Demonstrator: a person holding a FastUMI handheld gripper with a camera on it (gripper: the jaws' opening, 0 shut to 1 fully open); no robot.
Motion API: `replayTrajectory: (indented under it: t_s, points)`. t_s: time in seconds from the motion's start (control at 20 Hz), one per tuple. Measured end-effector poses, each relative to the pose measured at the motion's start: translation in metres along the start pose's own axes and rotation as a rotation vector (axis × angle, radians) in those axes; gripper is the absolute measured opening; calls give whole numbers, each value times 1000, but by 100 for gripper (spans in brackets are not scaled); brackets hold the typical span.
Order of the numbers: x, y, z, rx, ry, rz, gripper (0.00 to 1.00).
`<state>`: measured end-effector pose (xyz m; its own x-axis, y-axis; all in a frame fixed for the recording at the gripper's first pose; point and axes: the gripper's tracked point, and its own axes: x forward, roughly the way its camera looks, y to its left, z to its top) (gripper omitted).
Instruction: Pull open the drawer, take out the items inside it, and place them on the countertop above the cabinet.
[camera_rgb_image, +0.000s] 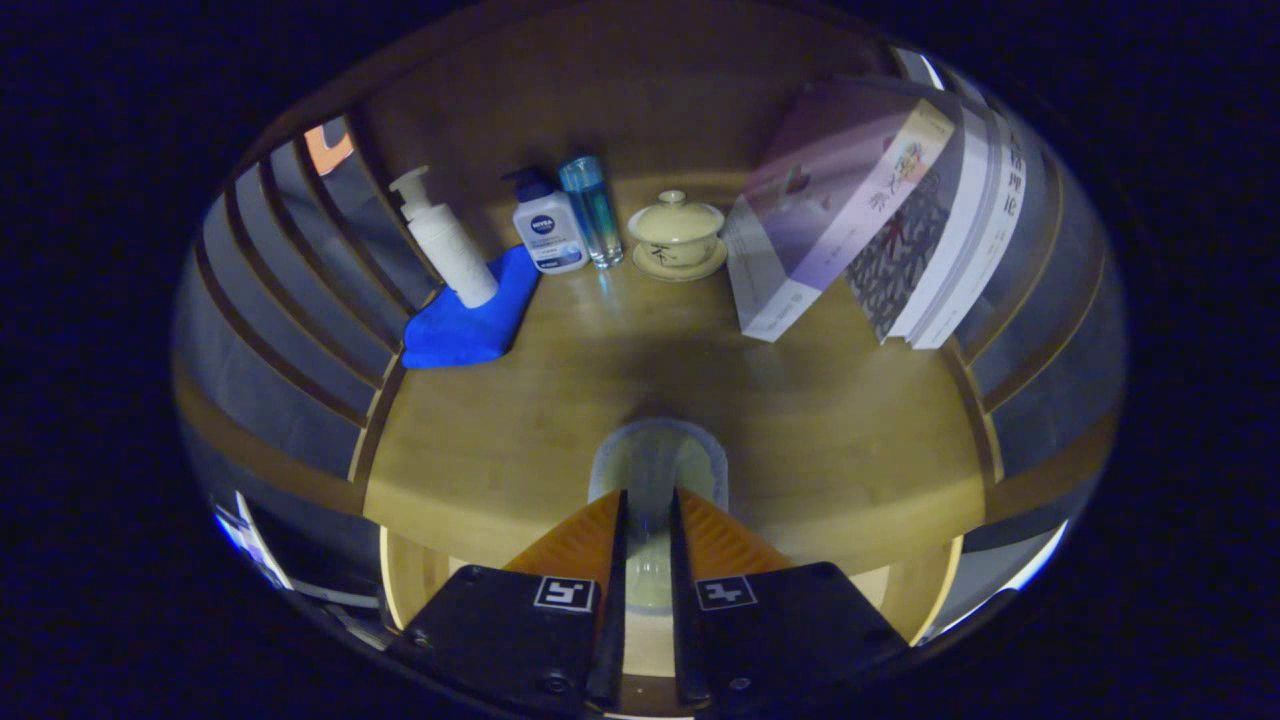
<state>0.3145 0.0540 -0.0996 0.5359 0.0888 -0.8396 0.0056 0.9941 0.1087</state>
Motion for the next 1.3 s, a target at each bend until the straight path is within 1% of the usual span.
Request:
replayTrajectory:
  t_s: [0.05, 0.15, 0.2, 0.3, 0.35, 0.45, 0.65, 0.75, 0.9, 1.05, 1.1, 1.15, 1.3]
  points:
    - [4, -5, 5, -4, -19, -8, 23]
    - [2, -6, 5, -4, -46, 5, 24]
    - [4, -5, 6, 4, -59, 15, 27]
    - [0, -1, 6, 16, -85, 61, 33]
    - [-1, 1, 3, 14, -103, 64, 40]
    - [-4, -4, 1, -8, -139, 33, 54]
    - [-17, -3, -6, 13, -213, 33, 82]
    - [-31, -6, -7, -4, -272, 10, 82]
    - [-63, 1, -9, -69, -380, 4, 82]
    - [-99, 8, -22, -132, -501, -10, 82]
    - [-111, 9, -30, -124, -541, -18, 82]
    - [-122, 15, -36, -118, -585, -13, 84]
    - [-147, 18, -66, -118, -669, -13, 97]
